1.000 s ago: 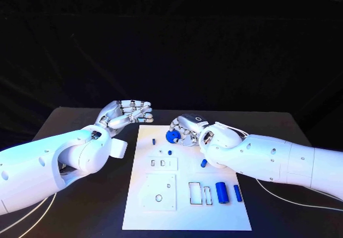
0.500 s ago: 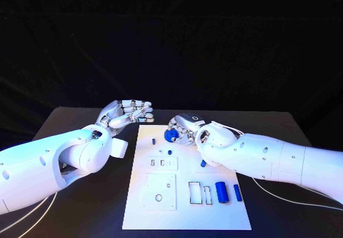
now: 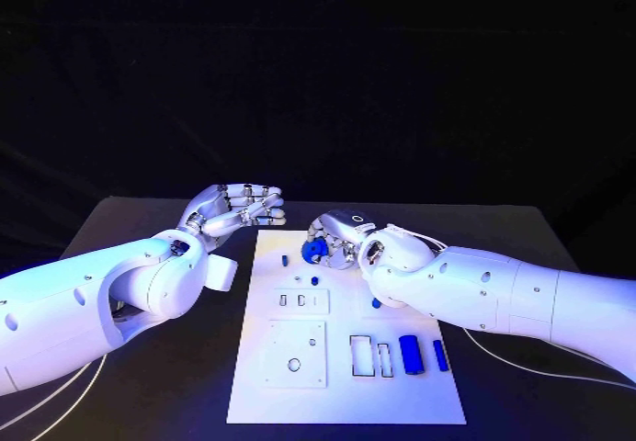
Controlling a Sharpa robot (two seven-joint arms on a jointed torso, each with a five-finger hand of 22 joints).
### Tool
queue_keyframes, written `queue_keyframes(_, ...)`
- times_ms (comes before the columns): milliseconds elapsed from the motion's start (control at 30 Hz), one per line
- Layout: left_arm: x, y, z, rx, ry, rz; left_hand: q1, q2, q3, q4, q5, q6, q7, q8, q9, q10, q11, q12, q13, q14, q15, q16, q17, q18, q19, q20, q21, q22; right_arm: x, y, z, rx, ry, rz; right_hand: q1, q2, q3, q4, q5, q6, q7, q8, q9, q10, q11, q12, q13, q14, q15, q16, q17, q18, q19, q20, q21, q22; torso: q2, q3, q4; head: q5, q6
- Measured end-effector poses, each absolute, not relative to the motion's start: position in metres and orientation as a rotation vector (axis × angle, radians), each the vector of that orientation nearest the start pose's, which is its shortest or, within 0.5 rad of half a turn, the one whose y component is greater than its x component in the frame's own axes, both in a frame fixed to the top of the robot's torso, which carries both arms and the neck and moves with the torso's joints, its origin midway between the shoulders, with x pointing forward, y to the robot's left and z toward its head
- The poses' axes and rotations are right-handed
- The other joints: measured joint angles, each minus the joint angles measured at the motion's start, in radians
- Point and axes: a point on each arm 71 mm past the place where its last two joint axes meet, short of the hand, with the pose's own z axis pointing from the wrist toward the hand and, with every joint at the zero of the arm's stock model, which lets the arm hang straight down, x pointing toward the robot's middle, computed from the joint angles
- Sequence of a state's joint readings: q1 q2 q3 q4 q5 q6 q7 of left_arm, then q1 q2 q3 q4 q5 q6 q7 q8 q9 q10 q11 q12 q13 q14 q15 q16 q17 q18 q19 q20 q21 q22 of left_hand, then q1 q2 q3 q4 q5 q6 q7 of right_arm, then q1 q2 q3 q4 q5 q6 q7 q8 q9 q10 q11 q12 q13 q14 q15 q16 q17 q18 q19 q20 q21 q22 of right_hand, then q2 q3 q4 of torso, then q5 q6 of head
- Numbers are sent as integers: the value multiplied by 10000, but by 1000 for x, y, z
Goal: Assemble the parts on the task board
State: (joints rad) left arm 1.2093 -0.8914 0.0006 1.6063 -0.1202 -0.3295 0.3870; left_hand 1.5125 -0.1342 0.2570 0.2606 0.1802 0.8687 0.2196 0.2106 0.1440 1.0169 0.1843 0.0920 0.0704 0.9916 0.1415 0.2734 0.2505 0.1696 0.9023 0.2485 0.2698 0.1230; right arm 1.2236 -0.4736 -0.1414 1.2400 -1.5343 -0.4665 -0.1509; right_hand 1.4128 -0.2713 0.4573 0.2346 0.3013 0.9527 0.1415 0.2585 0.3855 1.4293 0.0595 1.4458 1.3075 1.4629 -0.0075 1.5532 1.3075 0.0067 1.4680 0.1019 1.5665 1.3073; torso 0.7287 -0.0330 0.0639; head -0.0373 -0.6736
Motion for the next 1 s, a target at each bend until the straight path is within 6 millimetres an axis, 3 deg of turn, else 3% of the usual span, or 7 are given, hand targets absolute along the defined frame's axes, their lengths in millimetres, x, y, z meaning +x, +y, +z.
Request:
queue_keyframes(467, 480, 208, -150, -9632, 14060, -15657, 0, 0, 28, 28, 0, 0, 0, 0, 0, 0, 0, 0, 0, 0, 0, 0, 19, 1, 0, 0, 0, 0, 516, -97, -213, -2567, 15640, 6262, -42, -41, 2, -3, -74, 6, 11, -113, -23, -3, 2, -47, -1, 0, 0, 0, -1, 0, 0, 0, 0, 7, -3, 0, -5, 6, -12)
queue_keyframes(600, 480, 209, -150, -9635, 14060, -15650, 0, 0, 28, 28, 0, 0, 0, 0, 0, 0, 0, 0, 0, 0, 0, 0, 19, 0, 0, 0, 0, 0, 516, -98, -214, -2551, 15655, 6249, -335, -90, -134, -92, -516, -455, 187, -274, -50, -262, 161, -275, -1, 53, 66, -1, -2, 0, -1, 7, 0, 7, -2, 2, -5, -6, -2)
queue_keyframes(667, 480, 209, -150, -9637, 14059, -15646, 0, 0, 28, 28, 0, 0, 0, 0, 0, 0, 0, 0, 0, 0, 0, 0, 19, 1, 0, 0, 0, -1, 515, -98, -216, -2544, 15707, 6238, -385, 268, -1969, 22, -1019, -1306, 399, -872, -408, -479, 360, -375, -1, 42, 283, -1, -1, 0, -25, 265, 0, 7, -2, 2, -4, -12, 7)
queue_keyframes(700, 480, 209, -150, -9638, 14059, -15644, 0, 0, 28, 28, 0, 0, 0, 0, 0, 0, 0, 0, 0, 0, 0, 0, 19, 1, 0, 0, 0, -1, 515, -98, -217, -2542, 15731, 6237, -126, 523, -3170, 334, -1195, -1542, 461, -1083, -523, -525, 406, -384, -1, 33, 345, -1, -2, 1, -17, 314, 0, 7, -2, 1, -4, -12, 8)
queue_keyframes(733, 480, 209, -150, -9638, 14059, -15642, 0, 0, 28, 28, 0, 0, 0, 0, 0, 0, 0, 0, 0, 0, 0, 0, 19, 1, 0, 0, 0, -1, 515, -99, -217, -2537, 15750, 6238, -34, 613, -3720, 483, -1278, -1636, 503, -1178, -578, -542, 423, -384, -1, 36, 361, 0, -2, 1, -19, 344, 0, 6, -2, 1, -4, -14, 9)
queue_keyframes(833, 480, 209, -150, -9641, 14059, -15637, 0, 0, 28, 28, 0, 0, 0, 0, 0, 0, 0, 0, 0, 0, 0, 0, 18, 1, 0, 0, 0, -1, 516, -99, -217, -2524, 15807, 6238, 7, 607, -4233, 601, -1328, -1625, 552, -1214, -616, -502, 463, -384, -1, 36, 361, -1, -2, 1, -19, 345, 0, 6, -2, 1, -3, -21, 8)
queue_keyframes(1000, 481, 209, -150, -9644, 14059, -15630, 0, 0, 27, 28, 0, 0, 0, 0, 0, 0, 0, -48, 0, 0, 0, 0, 29, 1, 0, 0, 0, -1, 516, -102, -218, -2490, 15977, 6200, -422, 1036, -4132, 581, -1211, -849, 418, -880, -554, -22, 424, 34, -1, 39, 362, -1, -2, 1, -18, 344, 0, 5, -2, 0, 0, -22, 1)
